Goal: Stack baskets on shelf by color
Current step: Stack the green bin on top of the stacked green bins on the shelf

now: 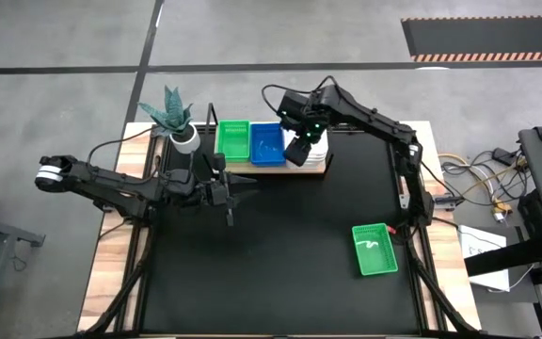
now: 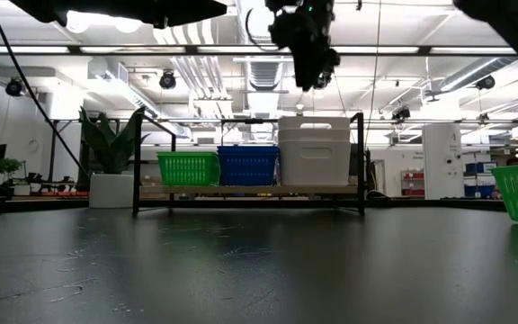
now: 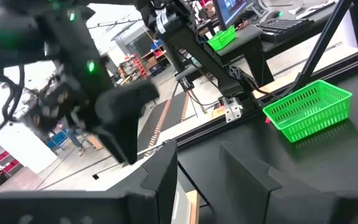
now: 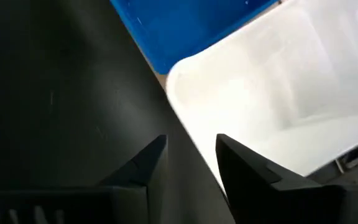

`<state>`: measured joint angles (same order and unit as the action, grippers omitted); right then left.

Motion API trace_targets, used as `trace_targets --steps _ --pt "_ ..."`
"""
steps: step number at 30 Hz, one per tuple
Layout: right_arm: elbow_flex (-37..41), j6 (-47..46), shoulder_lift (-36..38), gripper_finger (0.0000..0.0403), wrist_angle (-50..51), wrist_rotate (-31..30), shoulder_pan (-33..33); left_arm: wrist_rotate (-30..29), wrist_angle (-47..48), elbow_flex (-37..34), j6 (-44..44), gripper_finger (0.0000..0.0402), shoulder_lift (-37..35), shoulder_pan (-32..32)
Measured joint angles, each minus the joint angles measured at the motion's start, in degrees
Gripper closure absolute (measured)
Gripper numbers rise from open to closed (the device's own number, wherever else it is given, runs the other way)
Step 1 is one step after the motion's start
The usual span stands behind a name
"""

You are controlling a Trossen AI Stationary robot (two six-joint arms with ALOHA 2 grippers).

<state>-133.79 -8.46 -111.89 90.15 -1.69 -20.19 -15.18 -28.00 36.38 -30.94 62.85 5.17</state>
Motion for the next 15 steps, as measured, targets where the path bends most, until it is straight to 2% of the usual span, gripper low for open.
trace_targets --steps 8,15 --pt "7.1 -1.5 9.3 0.0321 -3.2 -0.3 8.0 0.0 0.4 0.0 -1.4 0.0297 0.0 0.0" --pt "20.8 -7.5 19.3 0.0356 -12.9 -2.7 17.1 0.0 0.5 -0.1 -1.1 0.0297 0.0 0.0"
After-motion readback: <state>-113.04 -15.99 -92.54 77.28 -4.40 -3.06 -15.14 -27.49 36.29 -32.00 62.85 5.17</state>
